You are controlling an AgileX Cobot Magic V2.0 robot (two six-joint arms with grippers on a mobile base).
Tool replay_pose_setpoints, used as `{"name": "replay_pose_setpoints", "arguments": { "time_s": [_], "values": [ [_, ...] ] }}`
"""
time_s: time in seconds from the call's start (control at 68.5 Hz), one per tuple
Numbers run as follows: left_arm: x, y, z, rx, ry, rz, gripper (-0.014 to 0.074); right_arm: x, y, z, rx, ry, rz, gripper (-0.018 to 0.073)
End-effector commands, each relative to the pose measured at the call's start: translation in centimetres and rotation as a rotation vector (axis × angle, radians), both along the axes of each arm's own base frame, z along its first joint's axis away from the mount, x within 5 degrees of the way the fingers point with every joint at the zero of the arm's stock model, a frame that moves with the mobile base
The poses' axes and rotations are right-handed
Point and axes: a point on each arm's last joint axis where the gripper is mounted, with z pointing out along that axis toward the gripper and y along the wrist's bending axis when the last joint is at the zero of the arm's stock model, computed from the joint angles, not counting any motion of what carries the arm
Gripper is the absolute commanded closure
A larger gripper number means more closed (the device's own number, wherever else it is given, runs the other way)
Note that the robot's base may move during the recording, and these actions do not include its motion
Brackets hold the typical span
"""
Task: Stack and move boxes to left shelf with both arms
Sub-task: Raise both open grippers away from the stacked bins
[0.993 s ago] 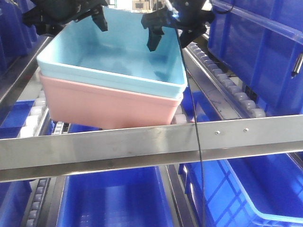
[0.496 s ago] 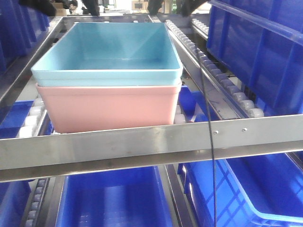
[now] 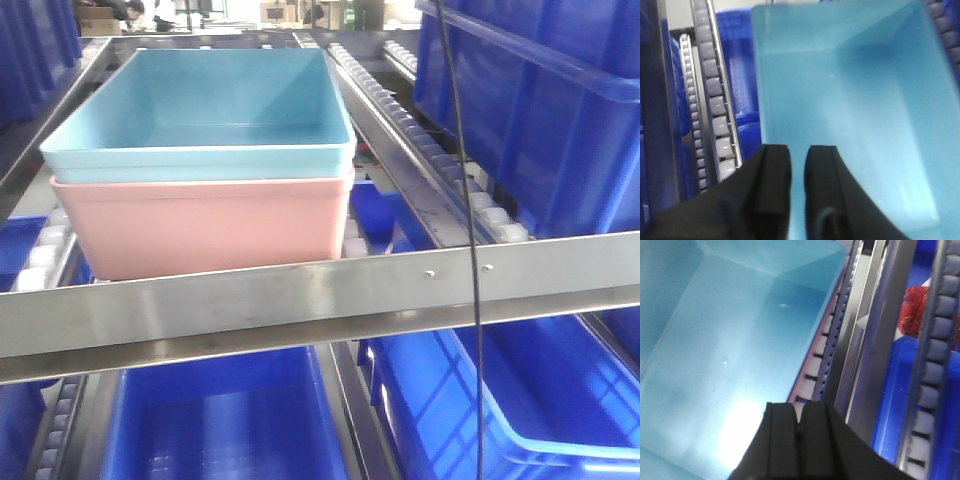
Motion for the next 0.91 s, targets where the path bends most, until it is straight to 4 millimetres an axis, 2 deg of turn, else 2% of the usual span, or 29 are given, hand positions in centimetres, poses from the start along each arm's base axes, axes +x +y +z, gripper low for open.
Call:
{"name": "replay_pose_setpoints", "arguments": {
  "time_s": [0.0, 0.146, 0.277, 0.438, 0.584, 0.715, 0.891],
  "values": [
    [-2.8, 0.7, 2.7, -0.058, -0.120, -0.022, 0.0596, -2.5, -1.3, 4.8, 0.064, -0.142, -0.012, 0.0508],
    [-6.6, 1.8, 0.9, -0.132, -0.136, -0.042, 0.0596, -4.2, -1.9, 3.6, 0.062, -0.126, -0.018, 0.0508],
    [-10.3, 3.1, -0.8, -0.173, -0.212, -0.062, 0.0596, -7.3, -3.2, 1.9, 0.087, -0.161, -0.039, 0.0508],
    [-14.6, 4.8, -2.4, -0.201, -0.292, -0.075, 0.0596, -12.6, -5.0, -0.6, 0.121, -0.248, -0.051, 0.0508],
    [-18.0, 6.2, -3.1, -0.221, -0.352, -0.078, 0.0596, -17.9, -7.1, -3.4, 0.147, -0.310, -0.056, 0.0510],
    [-20.5, 7.2, -3.5, -0.236, -0.414, -0.081, 0.0597, -22.4, -9.2, -5.9, 0.167, -0.360, -0.069, 0.0510],
    [-23.3, 8.3, -4.2, -0.253, -0.494, -0.086, 0.0598, -27.7, -11.8, -7.4, 0.238, -0.512, -0.085, 0.0510]
  ]
}}
